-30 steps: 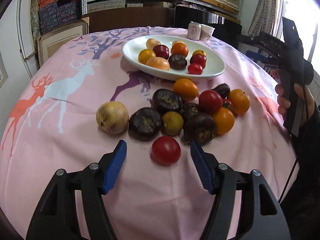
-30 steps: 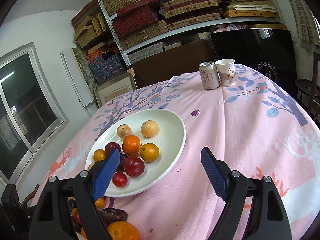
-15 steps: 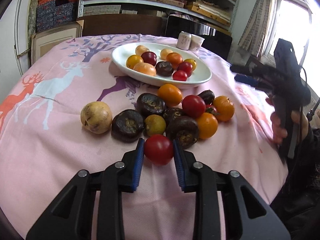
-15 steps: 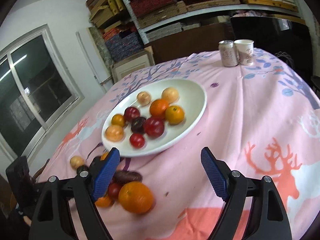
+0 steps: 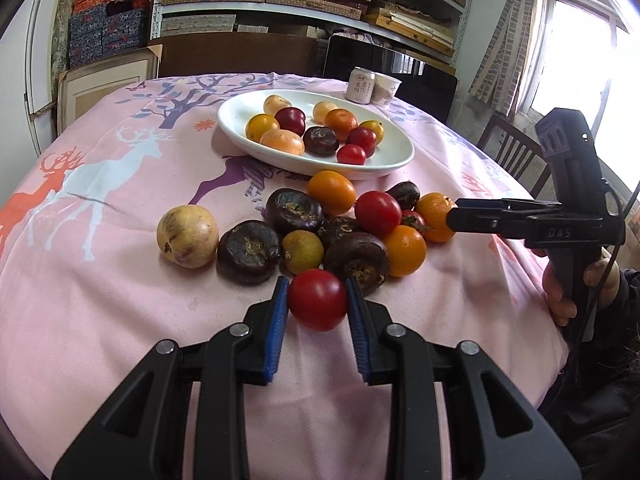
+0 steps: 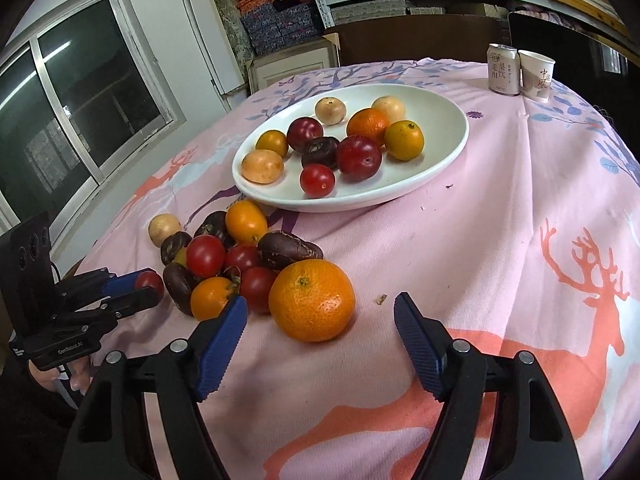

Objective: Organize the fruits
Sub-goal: 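Grasp another red tomato with the left tool while the right tool grasps a tangerine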

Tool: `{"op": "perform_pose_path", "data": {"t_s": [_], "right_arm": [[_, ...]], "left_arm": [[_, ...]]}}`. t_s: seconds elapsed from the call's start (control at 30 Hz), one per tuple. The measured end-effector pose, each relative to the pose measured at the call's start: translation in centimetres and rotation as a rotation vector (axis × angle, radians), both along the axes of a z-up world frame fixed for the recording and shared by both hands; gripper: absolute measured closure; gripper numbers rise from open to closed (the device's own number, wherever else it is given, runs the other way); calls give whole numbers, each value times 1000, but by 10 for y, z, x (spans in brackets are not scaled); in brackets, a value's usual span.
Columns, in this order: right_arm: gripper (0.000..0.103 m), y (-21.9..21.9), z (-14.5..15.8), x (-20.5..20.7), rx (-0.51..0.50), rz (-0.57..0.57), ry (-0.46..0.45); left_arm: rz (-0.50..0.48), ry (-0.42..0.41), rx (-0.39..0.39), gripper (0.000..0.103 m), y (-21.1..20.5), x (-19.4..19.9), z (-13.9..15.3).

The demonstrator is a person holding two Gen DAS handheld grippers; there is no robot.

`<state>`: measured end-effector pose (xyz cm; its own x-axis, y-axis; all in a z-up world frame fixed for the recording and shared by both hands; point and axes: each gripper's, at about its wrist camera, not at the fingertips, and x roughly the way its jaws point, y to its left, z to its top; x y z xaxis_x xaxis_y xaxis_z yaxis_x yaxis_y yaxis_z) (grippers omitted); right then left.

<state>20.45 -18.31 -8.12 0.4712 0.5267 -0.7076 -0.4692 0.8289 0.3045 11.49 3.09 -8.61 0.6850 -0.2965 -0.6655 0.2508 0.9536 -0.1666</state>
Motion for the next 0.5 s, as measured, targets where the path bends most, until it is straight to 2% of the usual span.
{"op": "perform_pose_path", "data": {"t_s": [0.03, 0.17, 0.5], "right_arm": [[31, 1, -2, 2, 2, 4, 17], [55, 7, -10, 9, 16, 31, 73], [56, -10, -7, 7, 105, -7, 59]], "left_arm": [[1, 3, -2, 75, 0, 1, 0], [5, 9, -4, 75, 1, 2, -1], [22, 1, -21, 75, 5, 2, 0]]}}
